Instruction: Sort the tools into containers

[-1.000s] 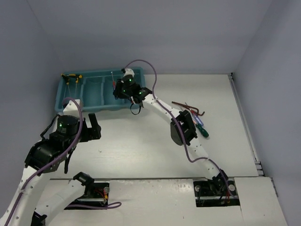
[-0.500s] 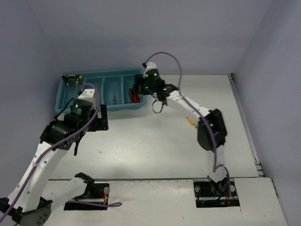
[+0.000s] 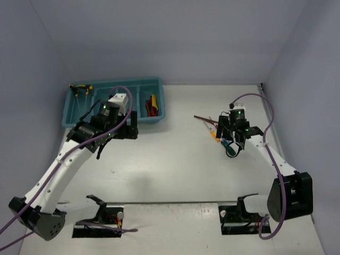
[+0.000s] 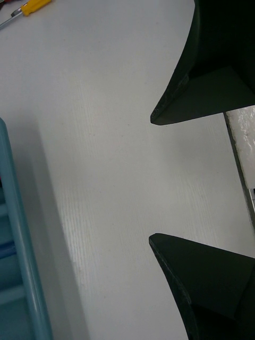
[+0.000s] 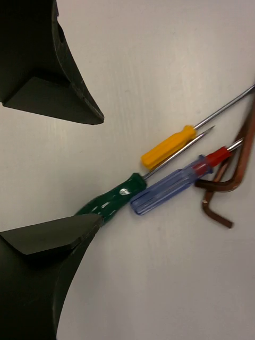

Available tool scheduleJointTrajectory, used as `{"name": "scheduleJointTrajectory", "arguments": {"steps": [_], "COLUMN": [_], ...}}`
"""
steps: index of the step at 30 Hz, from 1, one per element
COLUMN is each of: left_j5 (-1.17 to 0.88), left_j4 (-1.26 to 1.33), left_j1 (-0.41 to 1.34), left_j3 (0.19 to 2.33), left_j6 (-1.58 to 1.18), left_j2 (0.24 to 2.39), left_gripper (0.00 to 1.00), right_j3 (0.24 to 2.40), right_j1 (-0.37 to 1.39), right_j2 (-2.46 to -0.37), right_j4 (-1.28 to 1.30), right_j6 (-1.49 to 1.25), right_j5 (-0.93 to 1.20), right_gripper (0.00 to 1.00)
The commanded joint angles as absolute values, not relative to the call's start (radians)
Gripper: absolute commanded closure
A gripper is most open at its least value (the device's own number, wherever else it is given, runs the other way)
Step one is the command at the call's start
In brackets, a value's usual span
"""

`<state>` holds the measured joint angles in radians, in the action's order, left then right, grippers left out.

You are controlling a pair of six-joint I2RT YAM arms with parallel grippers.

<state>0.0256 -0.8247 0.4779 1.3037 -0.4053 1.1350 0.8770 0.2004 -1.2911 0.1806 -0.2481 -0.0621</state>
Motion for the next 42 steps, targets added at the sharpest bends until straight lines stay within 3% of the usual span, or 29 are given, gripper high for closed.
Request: {"name": "scheduleJointTrajectory", "arguments": {"steps": [1,10,17,21,26,29,37,42], "left_j5": [-0.038,-0.057,-0.054,-0.052,-0.057,-0.060,-0.038,0.044], "left_j4": [-0.733,-0.729,-0.730,-0.732,-0.732,-0.730,-0.733,-0.738], "left_j1": [0.486,0.486,0.485,0.486,0.486,0.486,0.485,0.486], "left_j3": [1.359,1.355,1.325,1.324,1.336,1.339,1.332,1.307], "left_j6": [-0.410,-0.394,-0.390,-0.388,-0.391,-0.397,-0.400,-0.417], "left_j2": [1.158,1.169,1.137,1.132,1.143,1.151,1.133,1.076], "left_gripper": [0.18,0.18,0.18,0.19,0.18,0.18,0.18,0.18], "right_j3": [0.810,0.811,0.788,0.766,0.747,0.753,0.927,1.144], "right_j1": [0.128,0.098,0.104,0.113,0.164,0.239,0.373,0.475], "right_j2": [-1.237,-1.401,-1.459,-1.454,-1.420,-1.374,-1.201,-1.265], "right_j4": [0.230,0.246,0.238,0.235,0.235,0.237,0.247,0.236], "right_j6": [-0.324,-0.336,-0.334,-0.342,-0.355,-0.366,-0.440,-0.464], "right_j5": [-0.031,-0.010,0.051,0.057,0.039,0.010,0.050,0.052], "right_gripper": [0.34,0.28,0.32,0.46,0.83,0.96,1.00,1.00]}}
